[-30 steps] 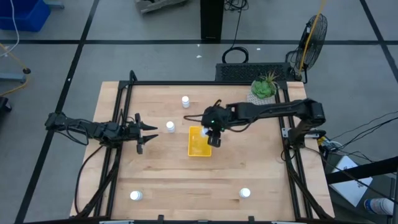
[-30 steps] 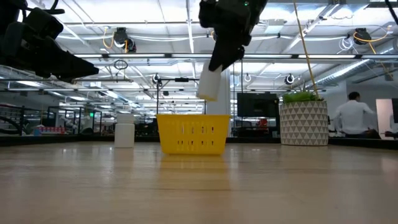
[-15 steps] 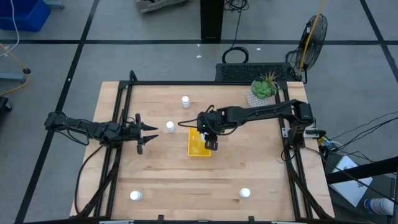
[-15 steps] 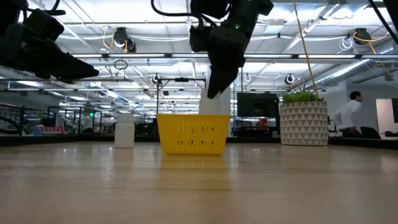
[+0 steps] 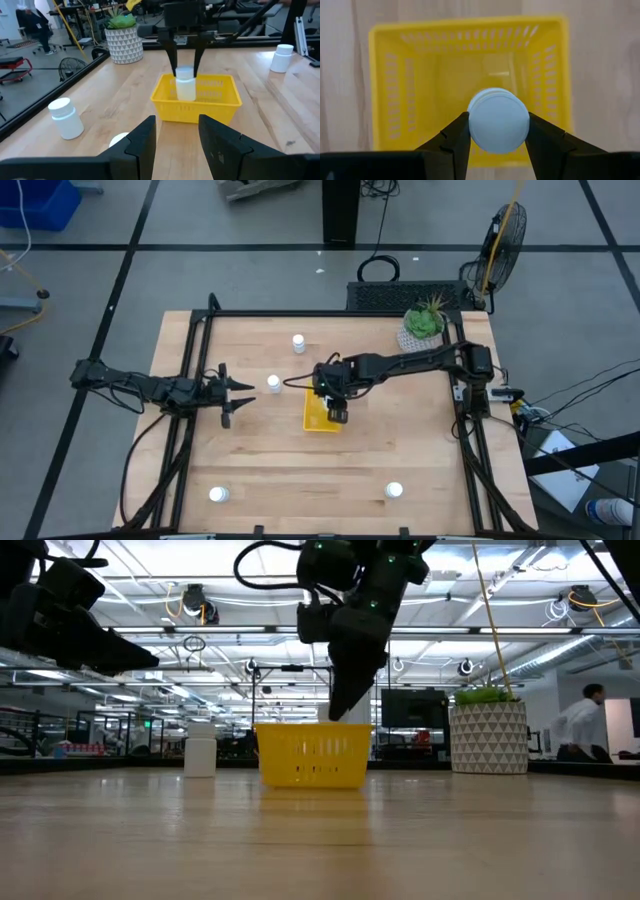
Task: Pick and place pill bottles into a basket
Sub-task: Put the white pill bottle into the yellow bin
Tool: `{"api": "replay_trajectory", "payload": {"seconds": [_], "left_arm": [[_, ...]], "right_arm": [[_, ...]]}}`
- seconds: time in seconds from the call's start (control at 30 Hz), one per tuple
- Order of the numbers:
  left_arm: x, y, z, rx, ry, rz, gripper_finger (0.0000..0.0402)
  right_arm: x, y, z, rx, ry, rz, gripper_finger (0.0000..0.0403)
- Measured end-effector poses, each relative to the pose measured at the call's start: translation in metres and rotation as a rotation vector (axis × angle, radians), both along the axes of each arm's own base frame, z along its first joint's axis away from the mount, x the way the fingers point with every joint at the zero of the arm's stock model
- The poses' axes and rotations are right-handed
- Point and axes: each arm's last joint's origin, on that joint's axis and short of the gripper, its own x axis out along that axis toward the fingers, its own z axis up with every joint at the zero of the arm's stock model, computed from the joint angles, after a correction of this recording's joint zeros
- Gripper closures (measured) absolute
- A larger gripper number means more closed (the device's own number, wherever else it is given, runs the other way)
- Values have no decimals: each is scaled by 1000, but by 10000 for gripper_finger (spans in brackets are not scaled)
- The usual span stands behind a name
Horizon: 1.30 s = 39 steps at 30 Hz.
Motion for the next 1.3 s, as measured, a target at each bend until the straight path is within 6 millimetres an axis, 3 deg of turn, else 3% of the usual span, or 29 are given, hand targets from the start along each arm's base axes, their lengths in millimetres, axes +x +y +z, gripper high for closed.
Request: {"api": "replay_trajectory", "payload": {"seconds": [0.53,0.73,1.03,1.3], "left_arm": [[0,0,0,0,0,0,249],[0,0,0,1,0,0,249],[0,0,0,1,1,0,249],[0,0,0,1,0,0,249]], "right_arm": [[-1,-33,0,-13,-17,-53,256],[0,-32,-1,-13,-34,-52,256],[-9,-30,-22,20,-16,-58,256],[-8,-30,-23,18,-30,-56,256]]}}
